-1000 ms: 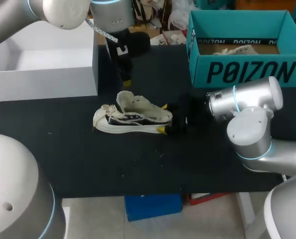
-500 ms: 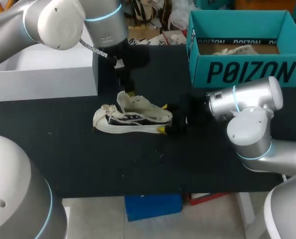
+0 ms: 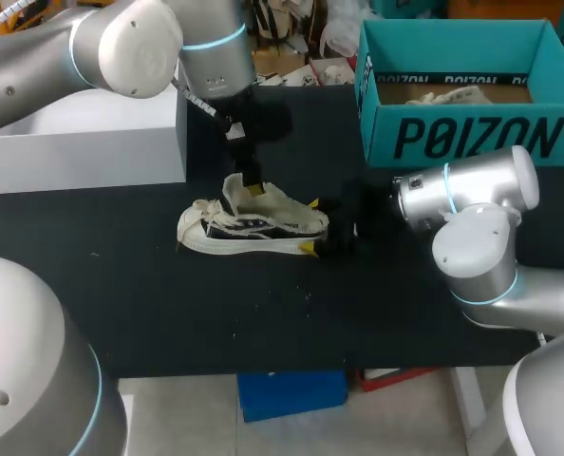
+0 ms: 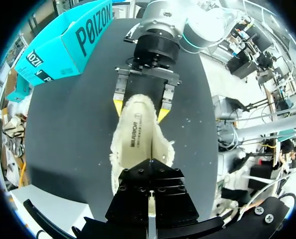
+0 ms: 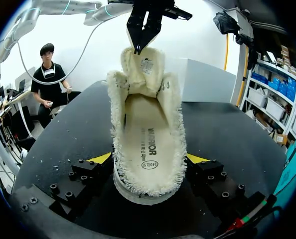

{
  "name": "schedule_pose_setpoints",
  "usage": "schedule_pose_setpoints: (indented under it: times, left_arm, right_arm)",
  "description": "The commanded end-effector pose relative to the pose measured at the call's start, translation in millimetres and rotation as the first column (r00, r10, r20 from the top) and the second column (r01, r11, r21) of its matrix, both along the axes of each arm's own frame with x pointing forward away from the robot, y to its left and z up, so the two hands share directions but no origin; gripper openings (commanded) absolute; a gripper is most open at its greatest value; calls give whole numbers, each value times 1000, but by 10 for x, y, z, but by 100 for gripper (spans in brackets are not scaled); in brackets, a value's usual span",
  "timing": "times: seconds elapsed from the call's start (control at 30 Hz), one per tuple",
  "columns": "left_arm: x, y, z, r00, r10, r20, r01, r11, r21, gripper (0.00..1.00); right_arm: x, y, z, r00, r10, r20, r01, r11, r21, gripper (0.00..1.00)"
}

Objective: Take the shoe out of the shoebox, open the shoe tongue, remove and reinsert the insole, then place the shoe into the shoebox

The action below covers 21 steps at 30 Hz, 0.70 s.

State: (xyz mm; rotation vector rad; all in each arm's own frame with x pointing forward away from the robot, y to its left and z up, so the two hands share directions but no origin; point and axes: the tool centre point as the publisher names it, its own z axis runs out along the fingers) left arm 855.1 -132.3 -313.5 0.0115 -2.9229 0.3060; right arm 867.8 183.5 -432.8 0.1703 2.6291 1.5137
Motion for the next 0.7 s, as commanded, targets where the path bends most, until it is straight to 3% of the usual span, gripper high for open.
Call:
schedule_pose_setpoints:
  times: [0.03,0.7]
  left_arm:
    - [63,-44,-144,1000,-4,-19,4,1000,6,0]
    - [-41,-157,-668,997,1,-83,4,999,51,0]
  right_arm:
    - [12,20,-37,1000,-2,-1,2,1000,-3,0]
    - [12,20,-37,1000,-2,-1,2,1000,-3,0]
